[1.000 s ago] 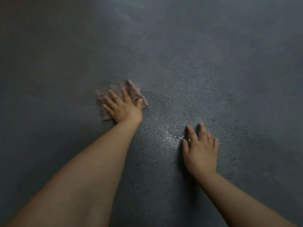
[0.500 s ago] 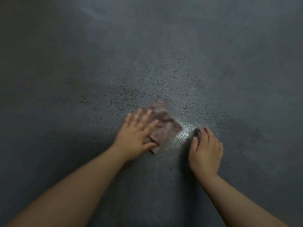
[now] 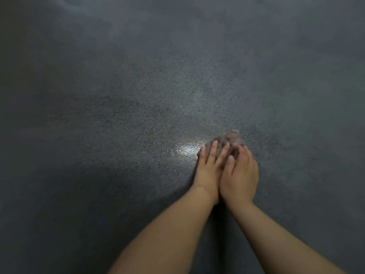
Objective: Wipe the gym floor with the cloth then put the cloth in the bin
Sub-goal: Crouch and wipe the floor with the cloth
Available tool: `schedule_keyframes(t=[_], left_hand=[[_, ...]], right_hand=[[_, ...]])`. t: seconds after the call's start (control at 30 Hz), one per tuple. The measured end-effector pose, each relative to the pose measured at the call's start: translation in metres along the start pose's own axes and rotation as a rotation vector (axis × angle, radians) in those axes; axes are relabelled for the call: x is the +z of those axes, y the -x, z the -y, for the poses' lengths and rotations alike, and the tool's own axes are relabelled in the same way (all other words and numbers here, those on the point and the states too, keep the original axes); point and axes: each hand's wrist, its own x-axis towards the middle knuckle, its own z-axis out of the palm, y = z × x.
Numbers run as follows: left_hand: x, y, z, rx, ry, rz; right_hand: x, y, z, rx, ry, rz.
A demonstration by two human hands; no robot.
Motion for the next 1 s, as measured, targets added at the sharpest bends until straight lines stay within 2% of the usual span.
schedule_keyframes(t=[0.07,0.13,0.27,0.33,0.4,0.47,0.57,0.67,0.73,0.83,0.9,1.0], left_hand=[[-0.003,0.002,0.019,0.032,0.022,-0.034],[-0.007,0.009,0.05,-0.043,0.028,-0.055],[-0.002,0.032,0.101,-0.438,0.115,-0.096],[0.0,0.032,0.098,-0.615,0.217,-0.112],[-0.003,0.021,0.07,-0.708,0.313,-0.145],[-0.006,0.006,0.028,-0.592,0.329,-0.112],[-0.01,-0.004,-0.015,-0.143,0.287,0.003],[-0.013,0.004,-0.001,0.015,0.46,-0.055],[-0.011,0.017,0.018,-0.004,0.516,-0.167],[-0.006,0.032,0.039,-0.208,0.439,-0.339],[-0.007,0.033,0.045,-0.329,0.402,-0.326],[-0.009,0.033,0.044,-0.436,0.389,-0.327]], right_hand=[[-0.002,-0.002,-0.007,-0.001,-0.009,0.015],[-0.004,-0.005,-0.012,-0.032,-0.014,0.026],[-0.009,-0.009,-0.014,-0.034,-0.023,0.065],[-0.008,-0.011,-0.013,-0.025,-0.044,0.087],[-0.006,-0.011,-0.011,-0.048,-0.069,0.073],[-0.003,-0.013,-0.009,-0.098,-0.101,0.049],[-0.009,-0.024,-0.012,-0.138,-0.16,0.161],[-0.015,-0.033,-0.026,-0.135,-0.24,0.238],[-0.013,-0.032,-0.028,-0.169,-0.166,0.226],[0.004,-0.019,-0.009,-0.255,0.115,0.317],[0.017,-0.014,0.005,-0.342,0.266,0.325],[0.022,-0.027,0.001,-0.555,0.349,0.275]])
